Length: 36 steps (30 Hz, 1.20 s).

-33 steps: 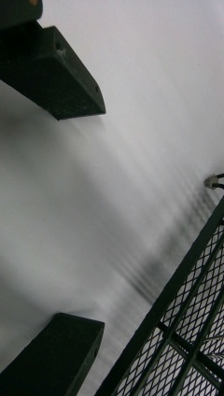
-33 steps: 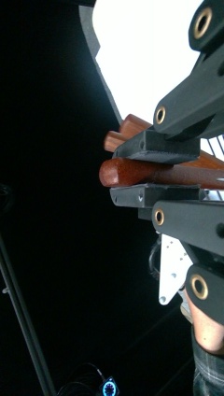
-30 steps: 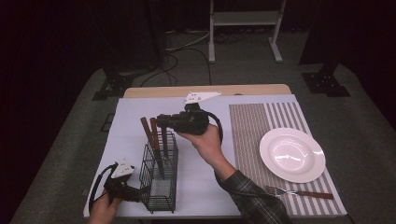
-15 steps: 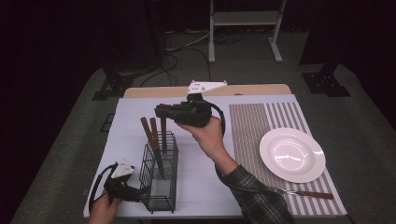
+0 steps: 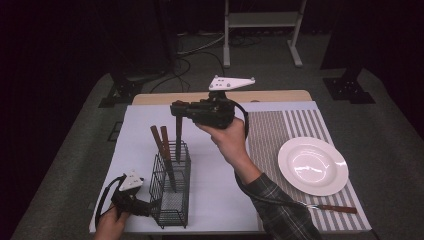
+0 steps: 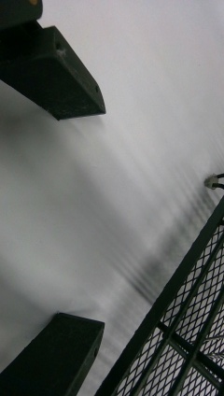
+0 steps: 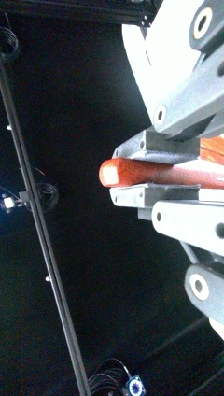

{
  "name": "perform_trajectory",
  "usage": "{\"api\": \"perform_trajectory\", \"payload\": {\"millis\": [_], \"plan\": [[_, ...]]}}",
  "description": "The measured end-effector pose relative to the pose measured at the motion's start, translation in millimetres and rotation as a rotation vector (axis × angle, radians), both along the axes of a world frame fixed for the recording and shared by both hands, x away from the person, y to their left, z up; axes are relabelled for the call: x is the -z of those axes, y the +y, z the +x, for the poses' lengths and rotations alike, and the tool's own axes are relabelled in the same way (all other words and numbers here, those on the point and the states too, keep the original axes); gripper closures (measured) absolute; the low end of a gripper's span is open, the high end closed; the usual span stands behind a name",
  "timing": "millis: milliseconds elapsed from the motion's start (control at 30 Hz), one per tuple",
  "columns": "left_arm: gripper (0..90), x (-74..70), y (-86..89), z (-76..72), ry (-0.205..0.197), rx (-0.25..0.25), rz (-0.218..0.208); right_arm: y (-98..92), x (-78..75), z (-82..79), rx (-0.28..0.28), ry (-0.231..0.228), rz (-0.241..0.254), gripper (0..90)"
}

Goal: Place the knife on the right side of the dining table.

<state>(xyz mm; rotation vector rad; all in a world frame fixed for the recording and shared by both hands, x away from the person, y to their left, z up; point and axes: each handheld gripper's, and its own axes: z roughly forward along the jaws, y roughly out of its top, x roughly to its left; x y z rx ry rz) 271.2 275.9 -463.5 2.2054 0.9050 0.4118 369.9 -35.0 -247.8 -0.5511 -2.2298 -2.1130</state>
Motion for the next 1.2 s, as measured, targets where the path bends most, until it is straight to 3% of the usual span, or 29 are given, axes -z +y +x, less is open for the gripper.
{"api": "perform_trajectory", "payload": {"millis": [200,567,867,1200], "plan": [[0.0,0.1,-0.1,0.0,0.000,-0.001,-0.001,-10.6,-10.0,-2.0,0.018,-0.017,0.012,79.9],[0.0,0.1,-0.2,-0.1,0.002,-0.002,-0.003,-33.9,-14.0,-2.9,0.067,-0.030,0.014,79.9],[0.0,0.1,-0.1,-0.1,0.000,-0.002,-0.002,-62.1,-9.1,0.4,0.137,-0.039,-0.002,79.9],[0.0,0.1,-0.1,-0.1,0.001,-0.002,-0.002,-96.7,0.2,3.6,0.257,-0.062,-0.058,79.9]]}}
